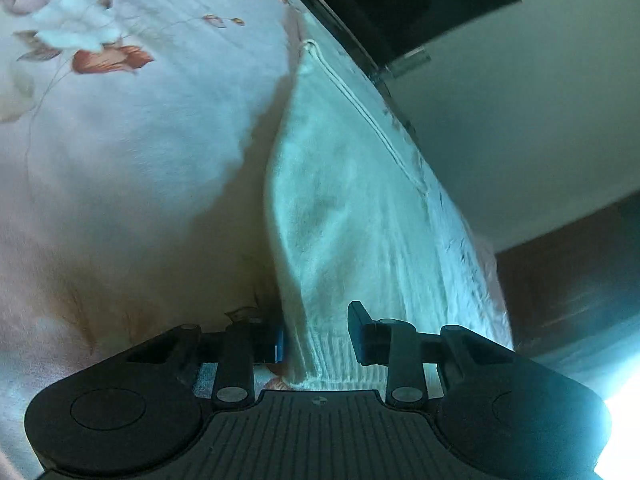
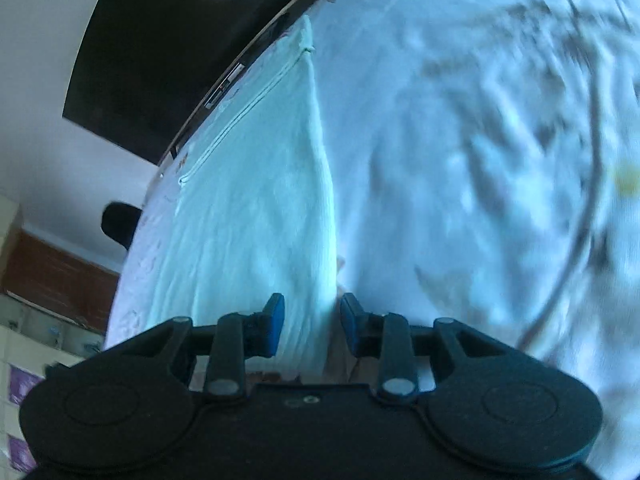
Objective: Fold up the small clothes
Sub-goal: 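Grasp the sweater hem with both grippers and lift it toward the collar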
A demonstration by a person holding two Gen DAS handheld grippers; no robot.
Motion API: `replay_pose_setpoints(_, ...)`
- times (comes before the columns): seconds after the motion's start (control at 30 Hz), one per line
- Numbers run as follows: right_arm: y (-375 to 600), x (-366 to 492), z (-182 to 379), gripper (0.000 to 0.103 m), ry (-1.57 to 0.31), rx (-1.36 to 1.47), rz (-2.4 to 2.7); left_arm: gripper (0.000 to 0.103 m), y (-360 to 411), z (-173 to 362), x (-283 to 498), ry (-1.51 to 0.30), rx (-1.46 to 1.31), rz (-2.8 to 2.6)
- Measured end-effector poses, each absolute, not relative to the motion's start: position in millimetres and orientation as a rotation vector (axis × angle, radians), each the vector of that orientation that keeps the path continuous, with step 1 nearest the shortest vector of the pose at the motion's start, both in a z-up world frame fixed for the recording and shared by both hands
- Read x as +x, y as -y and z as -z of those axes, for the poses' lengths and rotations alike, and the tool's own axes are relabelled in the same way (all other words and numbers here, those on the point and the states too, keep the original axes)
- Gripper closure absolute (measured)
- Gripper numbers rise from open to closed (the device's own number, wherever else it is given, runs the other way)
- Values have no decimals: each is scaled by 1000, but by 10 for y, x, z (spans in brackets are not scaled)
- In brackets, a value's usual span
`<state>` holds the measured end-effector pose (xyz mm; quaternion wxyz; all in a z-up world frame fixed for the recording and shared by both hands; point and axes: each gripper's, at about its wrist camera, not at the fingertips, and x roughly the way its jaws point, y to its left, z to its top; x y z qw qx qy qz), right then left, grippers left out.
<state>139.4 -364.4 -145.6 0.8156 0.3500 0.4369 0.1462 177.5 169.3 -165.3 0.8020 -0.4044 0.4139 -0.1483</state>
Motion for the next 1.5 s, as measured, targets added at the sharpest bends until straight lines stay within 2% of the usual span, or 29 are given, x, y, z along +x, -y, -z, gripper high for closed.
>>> replay_pose_setpoints(0.13, 3647, 1387, 1542, 71, -921, 843, -328, 72, -1623, 1670, 1783, -880, -848, 320)
replay_pose_setpoints(0.3, 3585, 1449, 1562, 79, -916, 843, -355, 72, -1554, 1624, 1848, -878, -781, 326)
replay_pose_setpoints(0.37, 3493, 1475, 1518, 96, -903, 775, -350, 95, -1522, 1574, 1823, -881, -711, 300)
replay_pose_setpoints(0.4, 3435, 1477, 1497, 97, -900, 721, -350, 98, -1504, 1563, 1814, -883, -672, 279)
replay_pose_setpoints(0.53, 3320, 1381, 1271, 98, -831, 620, -354, 98, -1597, 1447, 1654, -787, -694, 295)
replay_pose_setpoints(0.63, 3348, 1297, 1121, 98, -766, 594, -374, 99, -1622, 1537, 1618, -819, -650, 258)
replay_pose_setpoints(0.8, 3334, 1395, 1468, 98, -877, 588, -327, 99, -1634, 1600, 1630, -807, -682, 248)
replay_pose_setpoints(1.0, 3329, 1521, 1167, 98, -792, 582, -356, 99, -1690, 1484, 1701, -774, -717, 243)
replay_pose_setpoints(1.17, 3225, 1949, 759, 98, -693, 475, -396, 99, -1793, 1146, 2174, -693, -731, 252)
replay_pose_setpoints(1.33, 3165, 2660, 477, 98, -642, 406, -419, 99, -1816, 800, 3077, -636, -698, 255)
replay_pose_setpoints(1.5, 3312, 3546, 373, 98, -613, 466, -412, 99, -1778, 640, 4094, -614, -659, 234)
